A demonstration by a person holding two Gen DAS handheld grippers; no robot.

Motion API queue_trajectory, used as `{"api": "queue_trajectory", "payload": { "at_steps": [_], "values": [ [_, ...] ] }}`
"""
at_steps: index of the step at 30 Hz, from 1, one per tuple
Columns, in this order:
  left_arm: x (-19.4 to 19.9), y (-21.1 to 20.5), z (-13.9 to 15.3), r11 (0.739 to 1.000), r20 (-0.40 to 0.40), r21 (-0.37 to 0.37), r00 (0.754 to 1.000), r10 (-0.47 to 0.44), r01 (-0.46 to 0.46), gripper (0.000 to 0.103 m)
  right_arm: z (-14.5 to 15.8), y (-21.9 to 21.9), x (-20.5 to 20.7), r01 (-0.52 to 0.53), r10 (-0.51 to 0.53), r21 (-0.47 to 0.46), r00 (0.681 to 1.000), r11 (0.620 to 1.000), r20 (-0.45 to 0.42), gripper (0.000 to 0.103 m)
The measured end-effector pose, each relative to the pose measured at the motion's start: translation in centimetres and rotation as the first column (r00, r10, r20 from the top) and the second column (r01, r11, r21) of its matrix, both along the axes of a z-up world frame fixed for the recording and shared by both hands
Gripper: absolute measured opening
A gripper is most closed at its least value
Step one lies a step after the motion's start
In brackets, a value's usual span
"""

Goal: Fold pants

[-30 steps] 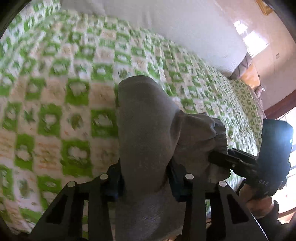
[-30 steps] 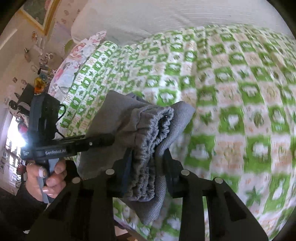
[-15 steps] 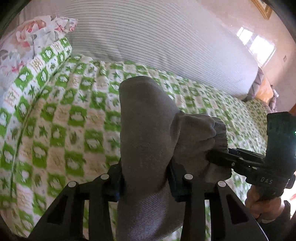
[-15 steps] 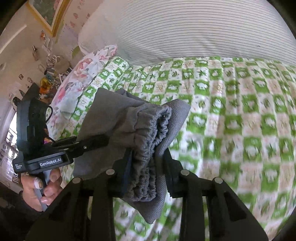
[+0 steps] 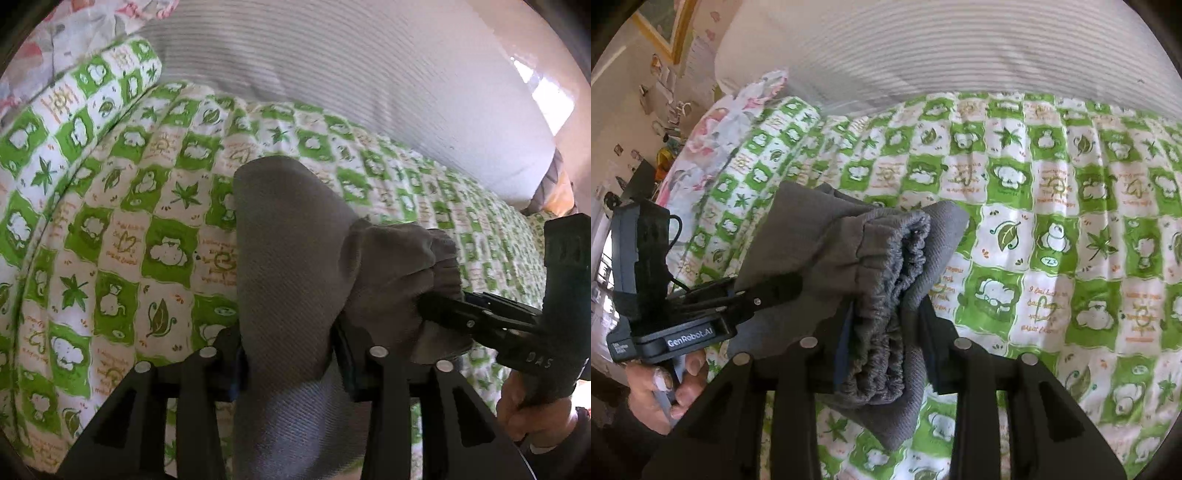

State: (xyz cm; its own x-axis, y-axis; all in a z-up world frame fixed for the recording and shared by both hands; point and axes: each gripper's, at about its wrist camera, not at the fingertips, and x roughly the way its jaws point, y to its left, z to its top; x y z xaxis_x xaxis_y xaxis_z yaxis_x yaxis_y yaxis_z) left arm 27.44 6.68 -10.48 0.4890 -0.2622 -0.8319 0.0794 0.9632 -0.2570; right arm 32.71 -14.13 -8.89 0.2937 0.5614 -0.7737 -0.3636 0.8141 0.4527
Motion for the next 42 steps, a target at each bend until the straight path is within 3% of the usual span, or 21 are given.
{"api": "queue_trajectory", "payload": {
  "at_steps": [4,10,18,31,42],
  "values": [
    [-0.3,0.7,-0.1,1.000,0.005,-0.012,1.000,0.026,-0.026,0.055,-0.2,-0.5,0.0,0.009,-0.008,0.037,1.000,0.999,-0.020,0.049],
    [-2.2,1.3,2.1,0.995,0.062,0.053,0.995,0.077,-0.080,0.062,1.3,-1.5,-1.3,0.035,-0.034,0.048,0.999,0.998,-0.019,0.053],
    [-5.7,2.0,3.8,0.992,0.096,0.069,0.990,0.100,-0.107,0.066,5.3,-3.0,-4.6,0.030,-0.042,0.122,0.994,0.992,0.097,0.065],
    [-11.2,1.4,5.1,0.989,0.120,0.091,0.987,0.109,-0.120,0.066,7.4,-3.3,-7.6,-0.008,-0.008,0.114,0.990,0.993,0.143,0.066],
    [-14.8,0.2,5.9,0.987,0.138,0.091,0.983,0.121,-0.134,0.068,7.8,-2.8,-9.6,-0.089,0.078,0.045,0.976,0.995,0.206,0.066]
  ]
}}
